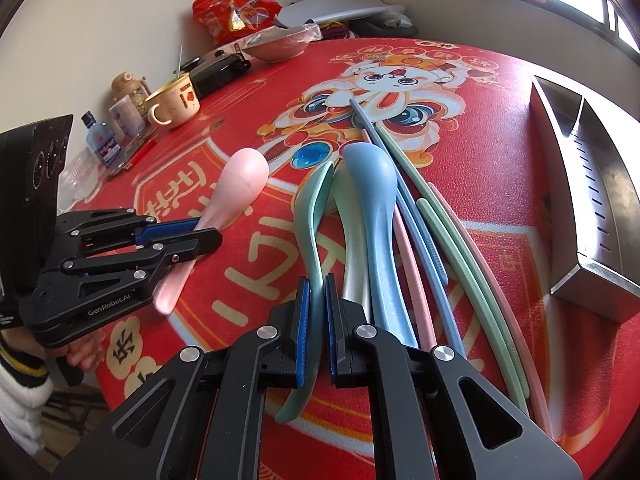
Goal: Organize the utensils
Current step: 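Lift the teal spoon with the right tool while the left tool grasps the pink spoon, then carry the teal spoon into the steel tray with the right tool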
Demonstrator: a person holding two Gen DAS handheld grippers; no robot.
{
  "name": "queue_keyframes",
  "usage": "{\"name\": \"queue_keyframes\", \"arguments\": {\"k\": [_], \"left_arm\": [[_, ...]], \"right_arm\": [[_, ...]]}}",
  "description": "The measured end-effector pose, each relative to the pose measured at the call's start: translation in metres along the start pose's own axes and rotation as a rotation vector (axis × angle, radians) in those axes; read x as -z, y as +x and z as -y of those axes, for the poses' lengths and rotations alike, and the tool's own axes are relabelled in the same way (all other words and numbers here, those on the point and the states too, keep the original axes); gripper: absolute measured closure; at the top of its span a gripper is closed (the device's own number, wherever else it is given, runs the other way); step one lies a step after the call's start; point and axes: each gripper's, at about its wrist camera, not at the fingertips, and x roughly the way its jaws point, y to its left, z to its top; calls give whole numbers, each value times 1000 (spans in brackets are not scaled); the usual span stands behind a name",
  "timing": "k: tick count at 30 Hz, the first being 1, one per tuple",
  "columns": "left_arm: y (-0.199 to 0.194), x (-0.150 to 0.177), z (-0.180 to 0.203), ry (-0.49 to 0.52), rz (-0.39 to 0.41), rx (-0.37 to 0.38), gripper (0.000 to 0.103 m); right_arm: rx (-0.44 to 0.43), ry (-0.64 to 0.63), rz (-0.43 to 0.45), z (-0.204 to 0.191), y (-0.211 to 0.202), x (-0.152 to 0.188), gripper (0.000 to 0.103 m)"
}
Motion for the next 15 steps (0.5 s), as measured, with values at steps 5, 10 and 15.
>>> {"name": "queue_keyframes", "arguments": {"k": [5, 10, 15], "left_arm": [[-1, 2, -2, -18, 10, 20, 92], [-2, 4, -8, -58, 28, 52, 92], [-9, 6, 2, -9, 69, -11, 96]], "right_arm": [[-23, 18, -4, 2, 0, 1, 96], [-26, 20, -4, 3, 0, 0, 96], [-51, 18, 2, 1, -1, 1, 96]]}}
